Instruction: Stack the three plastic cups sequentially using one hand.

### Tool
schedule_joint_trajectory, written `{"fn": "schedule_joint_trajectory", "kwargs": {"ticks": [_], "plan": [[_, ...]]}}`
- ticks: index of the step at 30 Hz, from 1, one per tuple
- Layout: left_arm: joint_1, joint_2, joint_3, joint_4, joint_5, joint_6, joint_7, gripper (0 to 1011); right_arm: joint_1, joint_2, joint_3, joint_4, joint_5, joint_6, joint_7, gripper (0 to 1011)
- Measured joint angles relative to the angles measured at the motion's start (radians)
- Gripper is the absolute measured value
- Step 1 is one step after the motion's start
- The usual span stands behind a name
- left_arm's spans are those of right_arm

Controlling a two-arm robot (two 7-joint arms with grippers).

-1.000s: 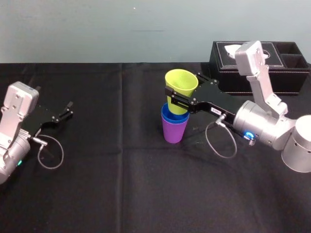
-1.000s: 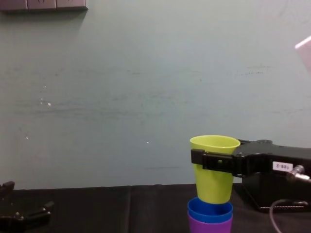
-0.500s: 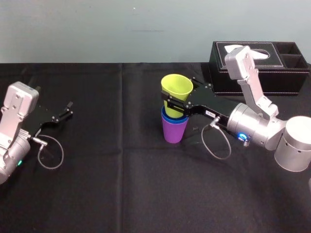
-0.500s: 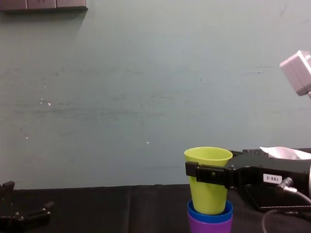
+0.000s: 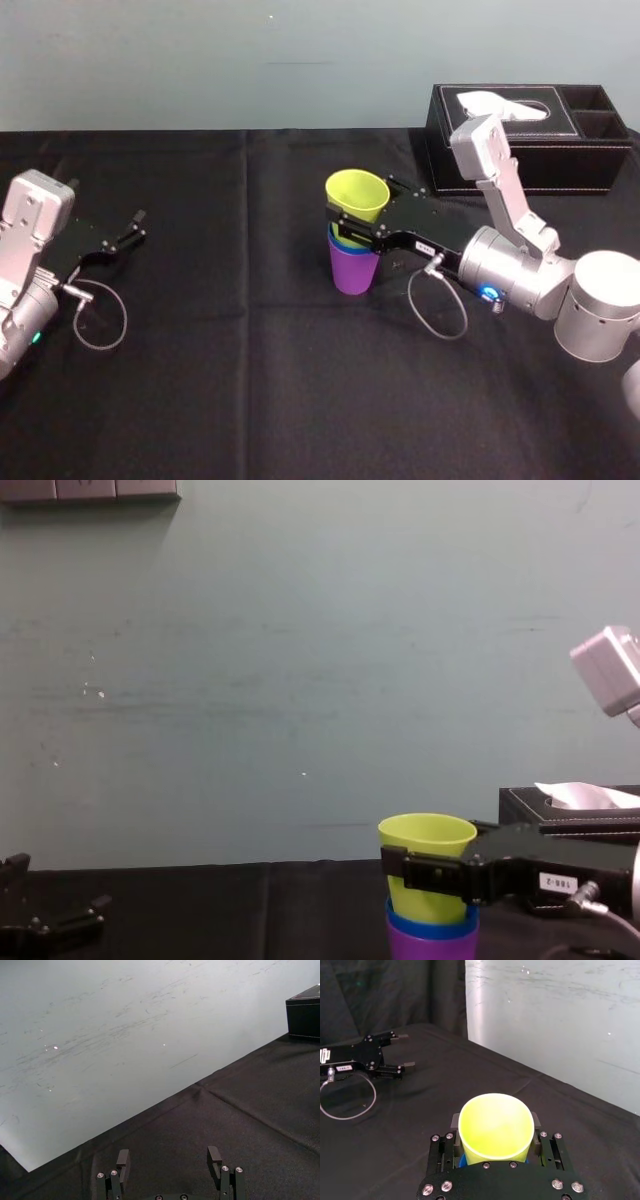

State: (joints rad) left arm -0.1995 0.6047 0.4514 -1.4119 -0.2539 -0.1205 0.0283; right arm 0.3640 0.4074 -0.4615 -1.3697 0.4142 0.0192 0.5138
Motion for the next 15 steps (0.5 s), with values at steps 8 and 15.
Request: {"fn": "schedule_joint_trajectory", "kwargs": {"ticks": [8, 15], "plan": [[0.0, 0.0, 0.0, 0.0, 0.0, 0.0, 0.0, 1011, 0.0, -0.001, -0.001, 0.003, -0.003, -0.003, 0.002, 737], [0.0, 0.0, 0.0, 0.0, 0.0, 0.0, 0.0, 1011, 0.0, 0.0, 0.0, 0.001, -0.002, -0.002, 0.002, 837]]}}
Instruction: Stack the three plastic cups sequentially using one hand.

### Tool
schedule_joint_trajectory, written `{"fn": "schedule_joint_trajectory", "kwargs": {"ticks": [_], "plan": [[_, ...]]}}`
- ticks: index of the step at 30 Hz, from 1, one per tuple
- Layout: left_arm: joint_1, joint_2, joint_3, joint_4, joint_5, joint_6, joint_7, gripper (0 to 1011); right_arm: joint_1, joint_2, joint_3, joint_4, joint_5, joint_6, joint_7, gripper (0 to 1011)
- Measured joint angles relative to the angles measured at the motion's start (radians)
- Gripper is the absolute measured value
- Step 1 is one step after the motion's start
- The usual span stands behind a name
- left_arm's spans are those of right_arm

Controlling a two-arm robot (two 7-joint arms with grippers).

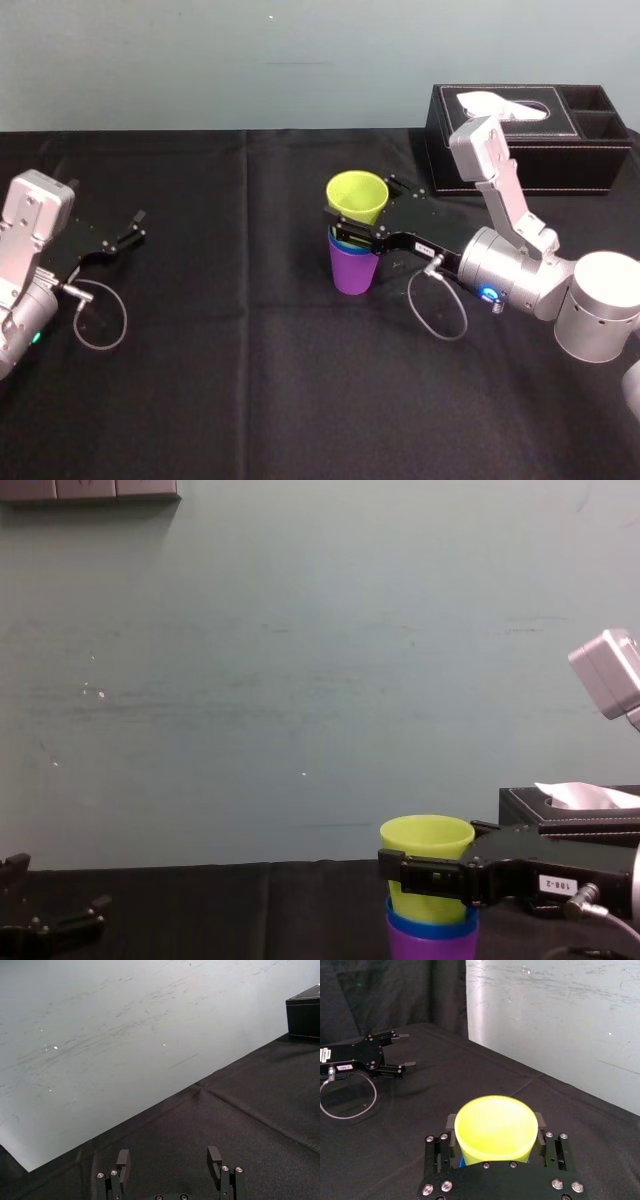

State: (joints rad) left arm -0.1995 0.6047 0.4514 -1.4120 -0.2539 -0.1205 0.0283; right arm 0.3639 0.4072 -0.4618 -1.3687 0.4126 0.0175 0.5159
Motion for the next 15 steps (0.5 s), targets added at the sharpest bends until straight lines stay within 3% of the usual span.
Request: {"fn": "schedule_joint_trajectory", "kwargs": {"ticks": [6, 15], "plan": [[0.0, 0.0, 0.0, 0.0, 0.0, 0.0, 0.0, 1011, 0.0, 0.0, 0.001, -0.001, 0.001, 0.001, -0.001, 995], [0.0, 0.0, 0.0, 0.0, 0.0, 0.0, 0.0, 1012, -0.002, 0.001, 0.003, -0.003, 0.002, 0.002, -0.001, 1003]]}}
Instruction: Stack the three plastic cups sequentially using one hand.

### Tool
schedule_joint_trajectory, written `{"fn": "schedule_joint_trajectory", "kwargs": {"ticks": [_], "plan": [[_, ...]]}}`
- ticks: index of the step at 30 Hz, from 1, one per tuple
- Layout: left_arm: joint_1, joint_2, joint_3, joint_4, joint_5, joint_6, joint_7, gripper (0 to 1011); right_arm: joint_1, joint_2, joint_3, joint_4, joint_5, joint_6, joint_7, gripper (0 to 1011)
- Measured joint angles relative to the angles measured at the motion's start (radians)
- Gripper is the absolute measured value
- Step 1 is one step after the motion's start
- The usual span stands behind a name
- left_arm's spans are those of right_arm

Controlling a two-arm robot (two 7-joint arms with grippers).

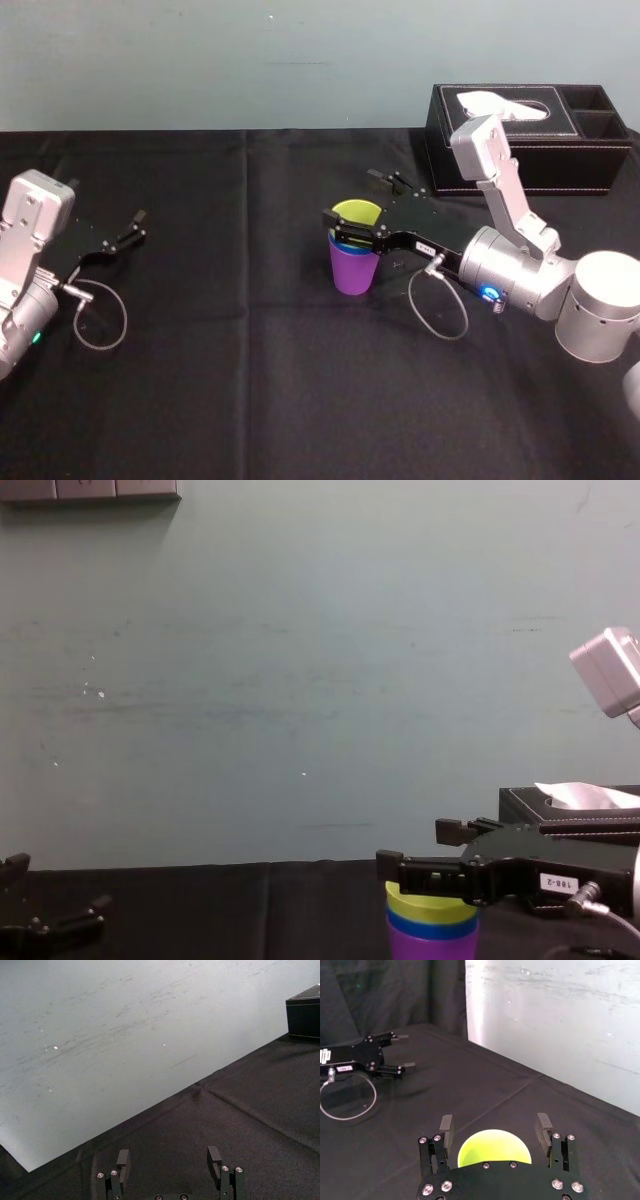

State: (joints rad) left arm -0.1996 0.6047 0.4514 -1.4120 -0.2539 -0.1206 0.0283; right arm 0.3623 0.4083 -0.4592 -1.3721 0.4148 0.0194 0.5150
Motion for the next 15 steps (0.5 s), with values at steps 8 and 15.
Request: {"fn": "schedule_joint_trajectory", "kwargs": {"ticks": [8, 15], "plan": [[0.0, 0.0, 0.0, 0.0, 0.0, 0.0, 0.0, 1011, -0.061, -0.003, 0.054, -0.064, -0.016, -0.016, -0.101, 1003], [0.0, 0.0, 0.0, 0.0, 0.0, 0.0, 0.0, 1011, -0.131, -0.029, 0.108, -0.132, -0.122, -0.001, -0.321, 1003]]}}
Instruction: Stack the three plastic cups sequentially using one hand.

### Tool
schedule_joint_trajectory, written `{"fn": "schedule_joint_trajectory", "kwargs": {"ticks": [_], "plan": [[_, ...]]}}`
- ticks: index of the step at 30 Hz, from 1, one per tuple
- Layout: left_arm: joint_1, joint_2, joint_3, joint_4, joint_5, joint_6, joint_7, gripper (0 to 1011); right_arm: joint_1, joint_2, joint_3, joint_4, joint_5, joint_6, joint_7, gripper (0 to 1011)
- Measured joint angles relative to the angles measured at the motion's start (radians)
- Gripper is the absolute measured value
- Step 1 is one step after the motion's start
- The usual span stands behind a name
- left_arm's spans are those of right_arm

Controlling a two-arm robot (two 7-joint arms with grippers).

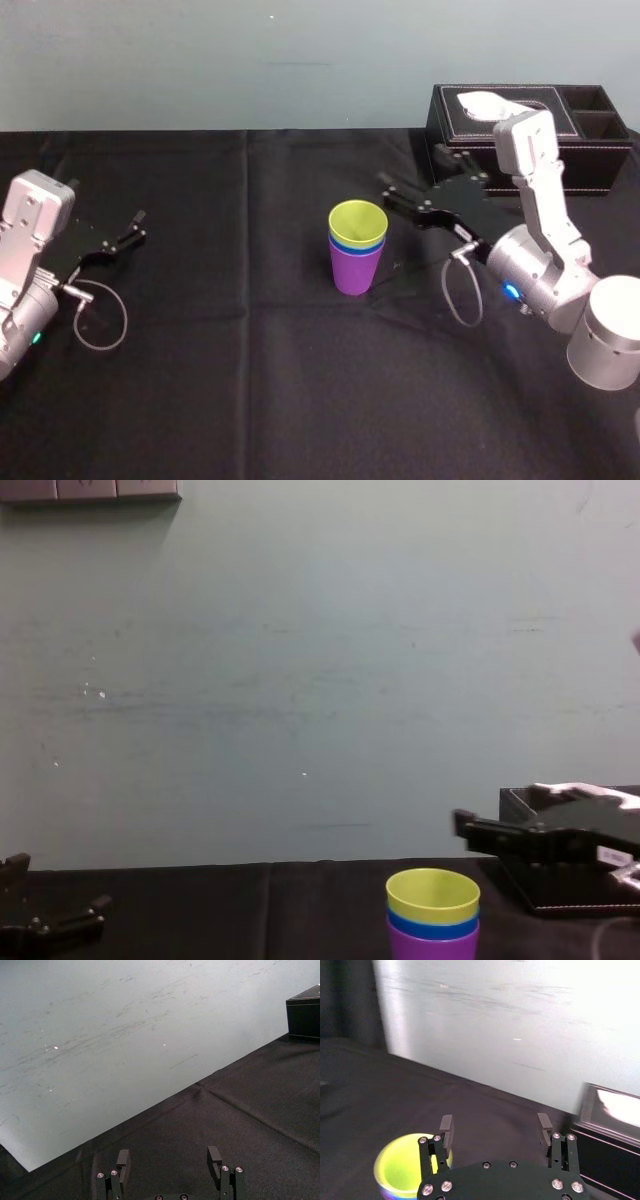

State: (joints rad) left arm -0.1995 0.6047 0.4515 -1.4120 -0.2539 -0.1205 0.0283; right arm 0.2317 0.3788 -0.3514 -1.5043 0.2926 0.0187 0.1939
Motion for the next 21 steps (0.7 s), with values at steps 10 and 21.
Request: {"fn": "schedule_joint_trajectory", "kwargs": {"ticks": [10, 21], "plan": [[0.0, 0.0, 0.0, 0.0, 0.0, 0.0, 0.0, 1011, -0.054, -0.036, 0.024, 0.006, -0.163, -0.003, -0.203, 1003], [0.0, 0.0, 0.0, 0.0, 0.0, 0.0, 0.0, 1012, -0.064, -0.061, 0.01, 0.064, -0.235, -0.011, -0.219, 1003]]}}
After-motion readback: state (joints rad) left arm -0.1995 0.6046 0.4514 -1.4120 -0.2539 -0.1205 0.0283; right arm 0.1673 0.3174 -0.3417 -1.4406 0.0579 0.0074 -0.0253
